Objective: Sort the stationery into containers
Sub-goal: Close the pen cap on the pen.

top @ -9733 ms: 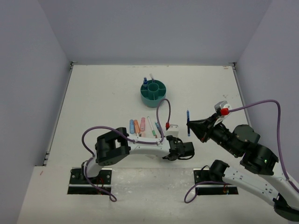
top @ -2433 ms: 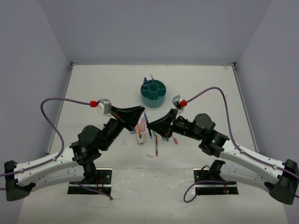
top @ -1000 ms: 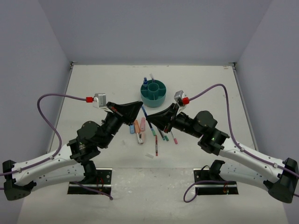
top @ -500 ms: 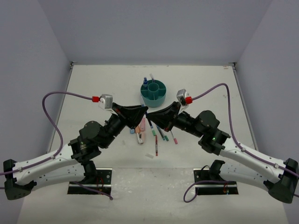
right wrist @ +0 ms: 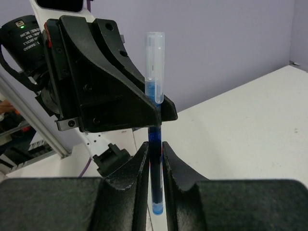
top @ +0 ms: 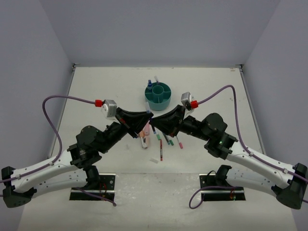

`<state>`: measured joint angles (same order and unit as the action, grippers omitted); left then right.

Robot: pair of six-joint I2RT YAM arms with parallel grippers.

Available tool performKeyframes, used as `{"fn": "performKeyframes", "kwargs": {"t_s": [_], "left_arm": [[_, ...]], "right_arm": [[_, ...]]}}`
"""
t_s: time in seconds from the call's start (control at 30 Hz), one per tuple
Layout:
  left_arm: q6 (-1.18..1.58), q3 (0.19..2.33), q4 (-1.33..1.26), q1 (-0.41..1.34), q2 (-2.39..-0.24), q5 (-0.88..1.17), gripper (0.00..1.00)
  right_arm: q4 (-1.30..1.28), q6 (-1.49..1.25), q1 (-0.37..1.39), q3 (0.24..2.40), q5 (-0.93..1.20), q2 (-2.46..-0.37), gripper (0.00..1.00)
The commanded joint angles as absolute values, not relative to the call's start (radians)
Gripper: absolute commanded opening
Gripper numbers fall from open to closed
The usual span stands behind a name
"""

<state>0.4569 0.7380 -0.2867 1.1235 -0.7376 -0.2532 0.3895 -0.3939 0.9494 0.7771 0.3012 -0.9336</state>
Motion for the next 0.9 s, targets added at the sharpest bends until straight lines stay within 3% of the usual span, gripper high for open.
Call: {"fn": "performKeyframes", "kwargs": {"t_s": [0.0,0.2,0.3,0.33,0.4,0.5,0.57,0.73,0.87], "left_arm": [[0.381,0.766,-0.355,1.127,-0.739,-0.104,0.00],[0.378,0.772,-0.364,1.127,-0.754,-0.108,0.00],[0.370,0.772,-0.375,1.127,-0.761,-0.104,0.00],[0.366,0.772,-0.379,1.127,-0.761,-0.102,0.00],[0.354,0.770,-0.390,1.128,-0.761,-0.088,0.10],[0.337,0.775,-0.376,1.128,-0.759,-0.080,0.44],[0.323,0.780,-0.351,1.127,-0.751,-0.086,0.58],[0.300,0.785,-0.326,1.127,-0.705,-0.117,0.67],[0.284,0.790,-0.334,1.127,-0.674,-0.120,0.67]], "right_arm": [[0.399,-0.371,0.953,0.828,0.336,-0.969,0.17],[0.369,-0.355,0.951,0.851,0.358,-0.965,0.21],[0.361,-0.351,0.952,0.852,0.363,-0.962,0.02],[0.359,-0.348,0.952,0.851,0.371,-0.961,0.00],[0.362,-0.345,0.952,0.847,0.389,-0.960,0.00],[0.366,-0.340,0.953,0.834,0.393,-0.951,0.00],[0.363,-0.332,0.951,0.826,0.386,-0.943,0.00],[0.364,-0.323,0.951,0.807,0.398,-0.929,0.00],[0.385,-0.324,0.953,0.788,0.429,-0.919,0.00]]}}
